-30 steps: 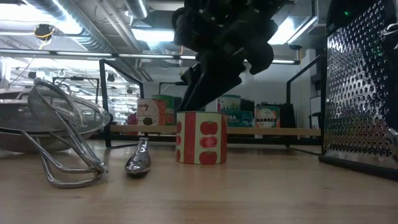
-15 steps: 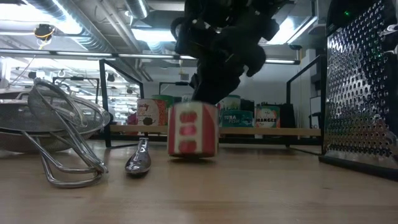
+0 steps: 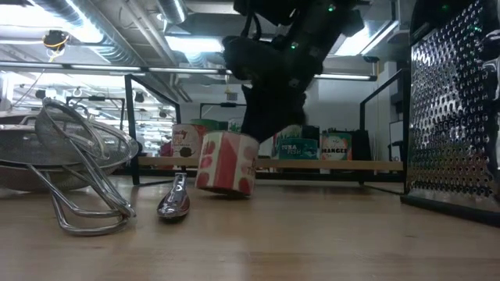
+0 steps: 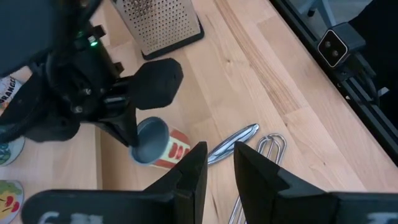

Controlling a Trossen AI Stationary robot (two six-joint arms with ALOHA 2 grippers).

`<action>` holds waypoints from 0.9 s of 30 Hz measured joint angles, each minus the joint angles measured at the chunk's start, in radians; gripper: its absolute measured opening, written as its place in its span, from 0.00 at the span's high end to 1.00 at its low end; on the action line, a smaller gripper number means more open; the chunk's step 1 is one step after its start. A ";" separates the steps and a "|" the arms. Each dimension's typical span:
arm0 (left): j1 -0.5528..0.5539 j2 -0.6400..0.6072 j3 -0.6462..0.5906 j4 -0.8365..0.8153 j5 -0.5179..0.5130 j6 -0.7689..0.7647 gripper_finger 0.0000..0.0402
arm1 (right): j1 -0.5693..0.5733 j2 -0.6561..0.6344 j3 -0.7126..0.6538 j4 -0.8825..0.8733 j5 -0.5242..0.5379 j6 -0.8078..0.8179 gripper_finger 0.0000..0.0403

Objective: Pick and place cans onto a shelf
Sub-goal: Put the brown can on the shelf aligned with the other red can

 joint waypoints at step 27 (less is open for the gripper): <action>0.000 0.000 0.000 0.000 0.000 0.000 0.82 | 0.075 0.000 0.000 -0.047 0.178 0.147 0.77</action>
